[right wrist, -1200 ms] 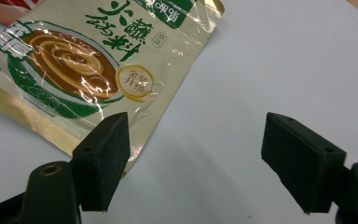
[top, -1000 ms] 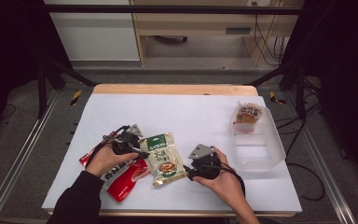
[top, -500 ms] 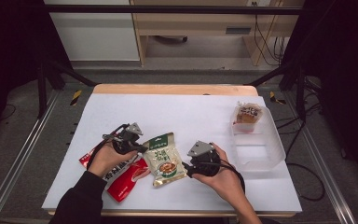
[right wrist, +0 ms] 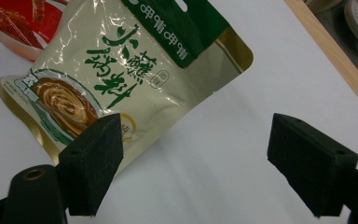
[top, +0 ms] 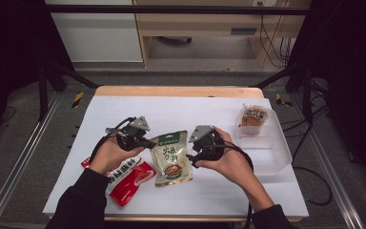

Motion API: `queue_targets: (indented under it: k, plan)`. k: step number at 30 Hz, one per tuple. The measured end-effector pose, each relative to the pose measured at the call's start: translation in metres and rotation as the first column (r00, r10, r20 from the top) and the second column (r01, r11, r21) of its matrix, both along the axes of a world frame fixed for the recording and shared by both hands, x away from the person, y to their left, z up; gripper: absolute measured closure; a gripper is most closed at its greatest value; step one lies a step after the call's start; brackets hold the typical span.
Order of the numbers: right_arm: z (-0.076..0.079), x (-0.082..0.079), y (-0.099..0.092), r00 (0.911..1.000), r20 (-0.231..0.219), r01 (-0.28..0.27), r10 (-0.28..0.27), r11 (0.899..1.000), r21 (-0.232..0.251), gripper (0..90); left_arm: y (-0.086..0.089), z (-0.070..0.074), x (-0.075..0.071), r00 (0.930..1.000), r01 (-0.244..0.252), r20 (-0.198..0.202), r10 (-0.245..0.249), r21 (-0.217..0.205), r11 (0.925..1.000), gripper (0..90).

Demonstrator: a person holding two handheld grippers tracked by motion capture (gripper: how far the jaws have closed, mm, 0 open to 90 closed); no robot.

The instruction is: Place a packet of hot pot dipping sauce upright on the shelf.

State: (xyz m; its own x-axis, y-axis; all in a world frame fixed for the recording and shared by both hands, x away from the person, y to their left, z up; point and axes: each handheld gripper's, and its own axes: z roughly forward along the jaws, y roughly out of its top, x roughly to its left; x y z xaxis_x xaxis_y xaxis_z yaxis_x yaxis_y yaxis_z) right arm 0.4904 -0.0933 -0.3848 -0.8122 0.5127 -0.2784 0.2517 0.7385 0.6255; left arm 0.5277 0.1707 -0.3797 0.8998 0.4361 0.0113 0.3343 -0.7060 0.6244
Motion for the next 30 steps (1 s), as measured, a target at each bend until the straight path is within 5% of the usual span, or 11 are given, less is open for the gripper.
queue_targets:
  k: [9, 18, 27, 30]
  plan:
    - [0.027, 0.010, 0.005, 0.9983, 0.003, -0.058, 0.059, 0.997, -0.052, 25.1, -0.009, 0.022, -0.009, 0.9965, 0.079, 0.028, -0.079, -0.004, 0.9969, 90.0]
    - [0.042, 0.017, 0.014, 0.9907, -0.055, -0.129, 0.124, 0.986, -0.103, 32.6, -0.018, 0.037, -0.017, 0.9878, 0.144, 0.059, -0.144, 0.014, 0.9895, 90.0]
    - [0.031, 0.029, 0.020, 0.9705, -0.149, -0.205, 0.189, 0.974, -0.099, 59.0, -0.020, 0.040, -0.018, 0.9840, 0.166, 0.065, -0.166, 0.010, 0.9861, 90.0]
    - [0.031, 0.028, 0.022, 0.9621, -0.172, -0.230, 0.211, 0.968, -0.097, 75.1, -0.020, 0.040, -0.018, 0.9836, 0.168, 0.066, -0.168, -0.001, 0.9858, 90.0]
